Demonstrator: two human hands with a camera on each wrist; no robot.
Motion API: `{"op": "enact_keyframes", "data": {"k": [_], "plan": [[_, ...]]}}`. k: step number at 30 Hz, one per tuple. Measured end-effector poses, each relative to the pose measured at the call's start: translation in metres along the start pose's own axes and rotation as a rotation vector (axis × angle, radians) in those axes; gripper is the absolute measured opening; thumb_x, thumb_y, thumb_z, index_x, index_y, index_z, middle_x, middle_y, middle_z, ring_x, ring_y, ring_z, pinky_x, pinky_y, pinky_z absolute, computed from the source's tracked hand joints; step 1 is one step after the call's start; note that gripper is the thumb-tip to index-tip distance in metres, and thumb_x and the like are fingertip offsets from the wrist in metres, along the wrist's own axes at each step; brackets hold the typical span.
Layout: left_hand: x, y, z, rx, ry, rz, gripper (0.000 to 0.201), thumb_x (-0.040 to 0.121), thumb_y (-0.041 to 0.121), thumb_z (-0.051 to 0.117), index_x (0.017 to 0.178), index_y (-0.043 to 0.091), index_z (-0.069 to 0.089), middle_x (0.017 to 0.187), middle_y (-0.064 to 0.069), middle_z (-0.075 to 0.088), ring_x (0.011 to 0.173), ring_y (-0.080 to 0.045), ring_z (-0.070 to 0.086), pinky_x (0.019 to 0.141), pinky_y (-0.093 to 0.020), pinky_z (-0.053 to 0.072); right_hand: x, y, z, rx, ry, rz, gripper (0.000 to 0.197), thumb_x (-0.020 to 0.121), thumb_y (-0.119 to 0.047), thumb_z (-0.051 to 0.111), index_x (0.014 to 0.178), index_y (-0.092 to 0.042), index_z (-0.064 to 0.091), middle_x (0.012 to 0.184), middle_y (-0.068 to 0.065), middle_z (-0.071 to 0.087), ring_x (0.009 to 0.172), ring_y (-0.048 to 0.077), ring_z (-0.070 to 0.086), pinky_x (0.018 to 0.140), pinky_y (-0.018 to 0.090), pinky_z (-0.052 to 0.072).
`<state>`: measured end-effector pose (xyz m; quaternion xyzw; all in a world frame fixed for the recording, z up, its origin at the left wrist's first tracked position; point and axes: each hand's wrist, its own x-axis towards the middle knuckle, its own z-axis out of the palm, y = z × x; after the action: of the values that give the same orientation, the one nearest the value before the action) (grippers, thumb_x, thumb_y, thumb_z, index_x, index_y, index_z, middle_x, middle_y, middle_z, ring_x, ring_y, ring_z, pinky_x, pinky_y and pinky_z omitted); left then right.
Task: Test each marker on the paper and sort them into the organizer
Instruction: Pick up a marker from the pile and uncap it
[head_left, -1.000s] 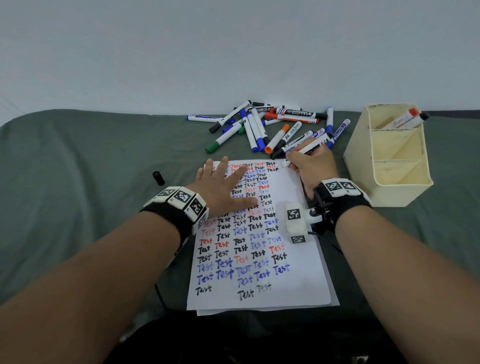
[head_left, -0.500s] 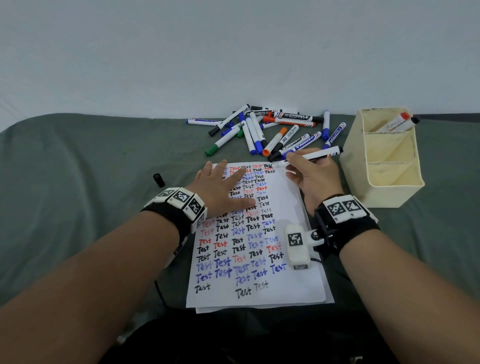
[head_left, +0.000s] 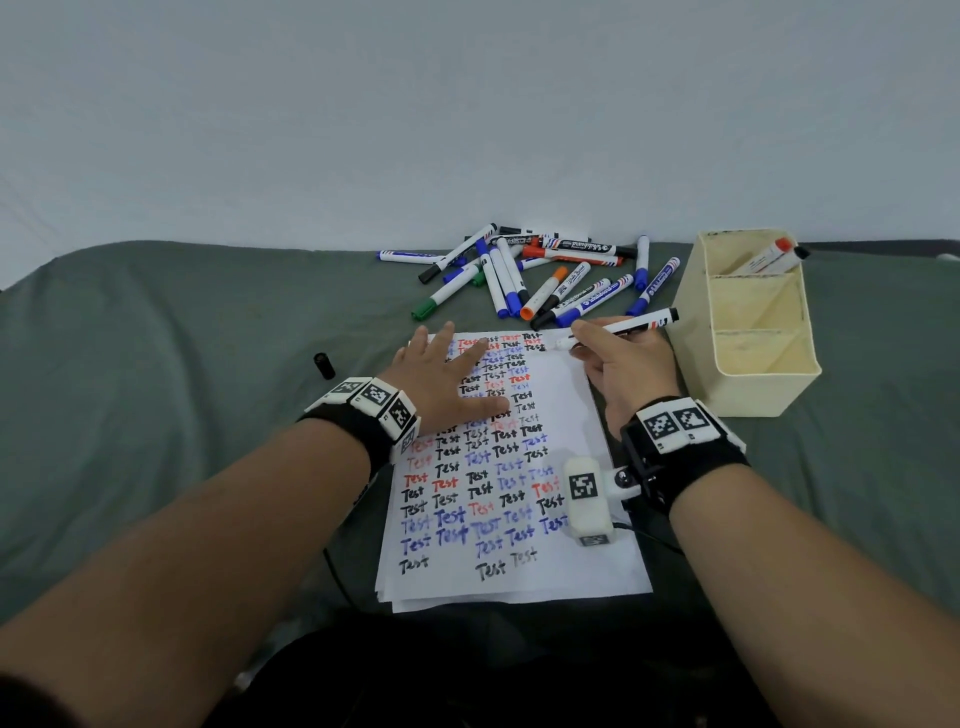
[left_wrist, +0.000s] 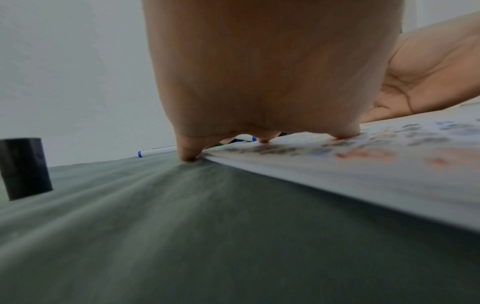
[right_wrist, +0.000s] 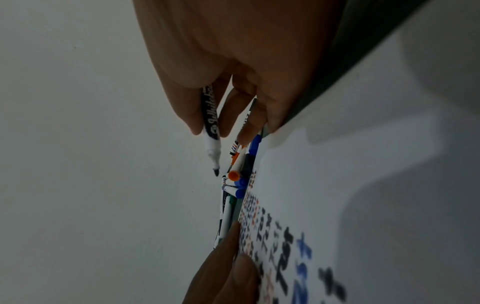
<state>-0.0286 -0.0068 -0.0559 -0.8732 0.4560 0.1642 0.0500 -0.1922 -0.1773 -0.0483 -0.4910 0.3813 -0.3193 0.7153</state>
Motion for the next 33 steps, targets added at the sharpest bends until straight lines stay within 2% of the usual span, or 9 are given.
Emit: {"op": "enact_keyframes", "data": {"k": [4, 8, 12, 14, 16, 20, 25, 29, 33], "plan": [[0.000, -0.004, -0.001, -0.004, 0.015, -0.005, 0.114, 0.055, 0.107, 0.009, 0.154, 0.052, -0.005, 0.168, -0.001, -0.015, 0.153, -0.033, -0.013, 0.122, -0.060, 0.005, -0.005, -0.006, 0.004, 0.031, -0.023, 0.032, 0.012, 0.083, -0.011, 0.082, 0.090, -0.013, 0.073, 0.090, 0.008, 0.078, 0.076, 0.015, 0.075, 0.064, 0.023, 0.055], [-0.002, -0.009, -0.004, -0.022, 0.025, -0.013, 0.112, 0.056, 0.106, 0.008, 0.154, 0.053, -0.002, 0.167, 0.000, -0.015, 0.153, -0.031, -0.015, 0.122, -0.060, 0.003, -0.013, -0.009, 0.008, -0.074, -0.002, 0.006, 0.014, 0.081, -0.014, 0.083, 0.092, -0.011, 0.076, 0.087, 0.005, 0.079, 0.082, 0.018, 0.076, 0.073, 0.032, 0.059], [-0.006, -0.011, -0.007, 0.017, 0.100, -0.033, 0.105, 0.067, 0.099, 0.012, 0.157, 0.046, -0.003, 0.168, 0.000, -0.011, 0.154, -0.028, -0.013, 0.122, -0.059, 0.003, -0.021, -0.008, 0.012, -0.200, -0.007, -0.077, 0.015, 0.077, -0.028, 0.086, 0.086, -0.018, 0.078, 0.076, -0.005, 0.077, 0.066, 0.005, 0.071, 0.060, 0.024, 0.051], [-0.010, -0.014, -0.009, 0.014, 0.168, -0.042, 0.100, 0.075, 0.094, 0.018, 0.159, 0.041, 0.004, 0.169, -0.002, -0.003, 0.155, -0.029, -0.007, 0.123, -0.058, 0.006, -0.024, -0.008, 0.016, -0.150, -0.051, -0.091, 0.012, 0.078, -0.024, 0.086, 0.082, -0.017, 0.078, 0.078, 0.000, 0.077, 0.069, 0.008, 0.071, 0.064, 0.023, 0.056], [-0.013, -0.023, -0.012, 0.019, 0.231, -0.054, 0.090, 0.085, 0.086, 0.028, 0.159, 0.036, 0.015, 0.168, -0.003, 0.008, 0.155, -0.030, 0.002, 0.123, -0.055, 0.011, -0.026, -0.011, 0.019, -0.056, -0.098, -0.047, 0.010, 0.080, -0.019, 0.086, 0.082, -0.015, 0.077, 0.079, 0.007, 0.076, 0.072, 0.015, 0.069, 0.070, 0.029, 0.060], [-0.023, -0.052, -0.023, 0.059, 0.287, -0.136, 0.064, 0.093, 0.067, 0.046, 0.148, 0.035, 0.043, 0.161, -0.005, 0.030, 0.149, -0.031, 0.022, 0.120, -0.051, 0.025, -0.029, -0.011, 0.020, 0.038, -0.162, 0.013, 0.011, 0.080, -0.013, 0.086, 0.086, -0.011, 0.076, 0.081, 0.010, 0.074, 0.068, 0.020, 0.063, 0.066, 0.028, 0.057], [-0.041, -0.084, -0.034, 0.054, 0.255, -0.280, 0.047, 0.094, 0.045, 0.061, 0.139, 0.031, 0.056, 0.144, -0.010, 0.048, 0.133, -0.032, 0.044, 0.112, -0.043, 0.038, -0.036, -0.014, 0.023, 0.039, -0.181, 0.003, 0.009, 0.079, -0.013, 0.087, 0.080, -0.013, 0.078, 0.078, 0.007, 0.074, 0.068, 0.015, 0.065, 0.067, 0.026, 0.057], [-0.048, -0.093, -0.033, 0.003, 0.211, -0.298, 0.036, 0.097, 0.011, 0.058, 0.130, 0.020, 0.065, 0.134, -0.009, 0.062, 0.123, -0.028, 0.057, 0.105, -0.034, 0.044, -0.043, -0.019, 0.029, 0.093, -0.248, -0.013, 0.008, 0.081, -0.007, 0.083, 0.078, -0.009, 0.076, 0.078, 0.010, 0.074, 0.074, 0.019, 0.068, 0.071, 0.026, 0.058], [-0.053, -0.089, -0.037, -0.094, 0.298, -0.287, 0.021, 0.095, 0.013, 0.064, 0.114, 0.013, 0.075, 0.118, -0.008, 0.072, 0.107, -0.024, 0.064, 0.091, -0.028, 0.045, -0.048, -0.027, 0.033, 0.197, -0.308, 0.021, 0.005, 0.086, 0.003, 0.075, 0.089, 0.000, 0.072, 0.078, 0.012, 0.074, 0.077, 0.021, 0.072, 0.078, 0.028, 0.060]]}}
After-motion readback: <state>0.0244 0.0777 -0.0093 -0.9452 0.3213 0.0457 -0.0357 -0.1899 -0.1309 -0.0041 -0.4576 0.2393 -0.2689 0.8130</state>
